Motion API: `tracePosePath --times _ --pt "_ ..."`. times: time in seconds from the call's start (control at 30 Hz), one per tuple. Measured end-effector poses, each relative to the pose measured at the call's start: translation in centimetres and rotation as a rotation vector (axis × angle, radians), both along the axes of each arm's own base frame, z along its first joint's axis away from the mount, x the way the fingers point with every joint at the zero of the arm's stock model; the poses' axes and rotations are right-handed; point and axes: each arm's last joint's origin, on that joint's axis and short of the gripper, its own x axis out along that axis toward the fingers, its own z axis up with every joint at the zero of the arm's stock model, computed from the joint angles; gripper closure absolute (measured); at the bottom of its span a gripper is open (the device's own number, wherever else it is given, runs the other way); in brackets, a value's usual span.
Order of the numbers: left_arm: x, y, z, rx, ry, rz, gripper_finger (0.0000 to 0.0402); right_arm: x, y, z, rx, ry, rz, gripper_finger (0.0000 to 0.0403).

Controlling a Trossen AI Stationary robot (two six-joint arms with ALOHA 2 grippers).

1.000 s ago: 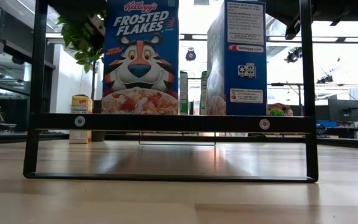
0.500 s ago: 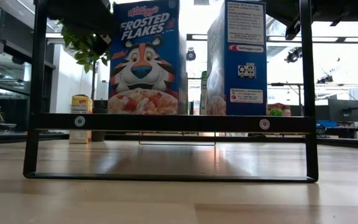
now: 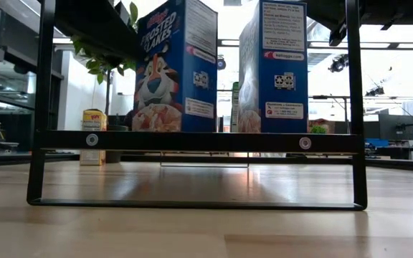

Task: Stack cereal on shelf
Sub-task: Put the blue cereal box aligned with the other blue cereal box on the shelf

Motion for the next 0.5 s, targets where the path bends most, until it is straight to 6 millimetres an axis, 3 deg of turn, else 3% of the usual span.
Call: tracePosePath --times 0.5 --pt "0.9 2.3 -0.1 0.052 0.003 0.064 0.0401 0.0 0.0 0.0 0.000 0.000 0.000 0.0402"
